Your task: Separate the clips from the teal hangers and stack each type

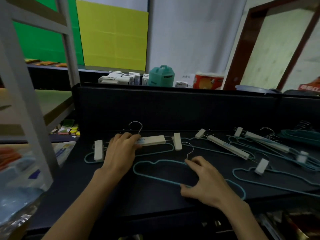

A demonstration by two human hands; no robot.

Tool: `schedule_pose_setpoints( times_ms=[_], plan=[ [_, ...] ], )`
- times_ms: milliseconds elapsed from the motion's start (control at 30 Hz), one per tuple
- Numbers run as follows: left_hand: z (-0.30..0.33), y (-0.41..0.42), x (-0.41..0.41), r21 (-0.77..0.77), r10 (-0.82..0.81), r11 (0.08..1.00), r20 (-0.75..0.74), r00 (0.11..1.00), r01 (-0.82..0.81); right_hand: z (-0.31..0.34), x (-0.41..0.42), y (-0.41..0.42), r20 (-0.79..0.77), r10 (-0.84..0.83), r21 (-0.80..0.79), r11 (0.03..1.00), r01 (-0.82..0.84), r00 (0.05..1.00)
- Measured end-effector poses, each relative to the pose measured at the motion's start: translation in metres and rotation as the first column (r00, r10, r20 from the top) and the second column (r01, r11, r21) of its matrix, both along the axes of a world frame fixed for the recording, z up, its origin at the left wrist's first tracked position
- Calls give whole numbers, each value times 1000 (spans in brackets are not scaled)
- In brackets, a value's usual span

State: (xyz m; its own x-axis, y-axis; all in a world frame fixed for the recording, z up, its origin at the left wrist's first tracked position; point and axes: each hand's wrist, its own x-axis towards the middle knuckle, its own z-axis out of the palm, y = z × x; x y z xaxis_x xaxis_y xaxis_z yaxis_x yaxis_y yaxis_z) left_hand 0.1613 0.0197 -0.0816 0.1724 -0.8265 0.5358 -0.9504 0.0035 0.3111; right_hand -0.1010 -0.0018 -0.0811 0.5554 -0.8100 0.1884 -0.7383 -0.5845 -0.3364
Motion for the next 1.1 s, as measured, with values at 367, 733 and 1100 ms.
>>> schedule_pose_setpoints(
  times_ms=[367, 733, 1100],
  plan=[
    [3, -37, -96, -68, -226, 973, -90, 970, 220, 12, -99, 24, -17, -205, -60, 977, 203, 979],
    [3, -59, -227, -63, -349, 936, -53, 935, 346, -3, -213, 30, 36, -324, -90, 941, 326, 945],
    [2, -97, -419, -92, -470, 880, -14, 883, 466, -20, -409, 26, 151, -446, -105, 880, 464, 882]
  ],
)
